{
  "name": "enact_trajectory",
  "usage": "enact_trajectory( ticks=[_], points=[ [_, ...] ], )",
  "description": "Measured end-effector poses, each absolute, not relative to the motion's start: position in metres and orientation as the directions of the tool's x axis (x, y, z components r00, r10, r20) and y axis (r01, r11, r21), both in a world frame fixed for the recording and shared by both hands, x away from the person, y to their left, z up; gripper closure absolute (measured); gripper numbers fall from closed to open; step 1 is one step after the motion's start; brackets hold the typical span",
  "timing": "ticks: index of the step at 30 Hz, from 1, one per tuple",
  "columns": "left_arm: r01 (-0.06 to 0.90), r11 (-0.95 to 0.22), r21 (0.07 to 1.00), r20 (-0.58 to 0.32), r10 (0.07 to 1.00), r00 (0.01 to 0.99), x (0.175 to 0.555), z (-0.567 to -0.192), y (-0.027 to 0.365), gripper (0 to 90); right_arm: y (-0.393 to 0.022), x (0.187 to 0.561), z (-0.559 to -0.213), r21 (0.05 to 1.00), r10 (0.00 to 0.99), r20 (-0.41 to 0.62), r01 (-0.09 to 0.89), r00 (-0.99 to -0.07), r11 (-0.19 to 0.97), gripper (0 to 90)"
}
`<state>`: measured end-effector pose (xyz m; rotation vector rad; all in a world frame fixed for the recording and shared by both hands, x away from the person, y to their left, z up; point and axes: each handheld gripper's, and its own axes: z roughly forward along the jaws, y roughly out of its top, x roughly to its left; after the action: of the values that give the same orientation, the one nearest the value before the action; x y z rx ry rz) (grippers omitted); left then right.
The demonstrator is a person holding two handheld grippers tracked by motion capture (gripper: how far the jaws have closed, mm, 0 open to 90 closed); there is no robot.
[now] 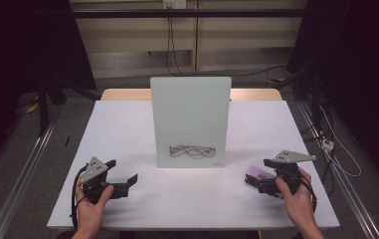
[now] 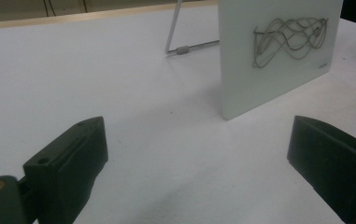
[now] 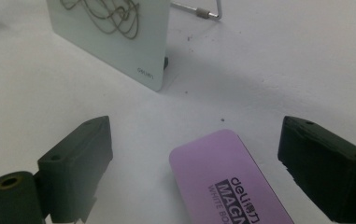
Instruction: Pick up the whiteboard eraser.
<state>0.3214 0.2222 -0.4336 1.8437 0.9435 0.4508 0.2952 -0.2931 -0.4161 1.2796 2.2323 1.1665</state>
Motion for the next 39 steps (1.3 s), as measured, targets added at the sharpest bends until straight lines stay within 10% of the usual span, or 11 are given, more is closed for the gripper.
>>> enact_trajectory(
  ticks=[39],
  points=[
    [0.422, -0.224, 0.878, -0.119, 0.752, 0.648, 0.323, -0.435, 0.22, 5.4, -0.315, 0.325, -0.398, 0.583, 0.687, 0.094, 0.599, -0.721, 0.549, 25.1]
  ],
)
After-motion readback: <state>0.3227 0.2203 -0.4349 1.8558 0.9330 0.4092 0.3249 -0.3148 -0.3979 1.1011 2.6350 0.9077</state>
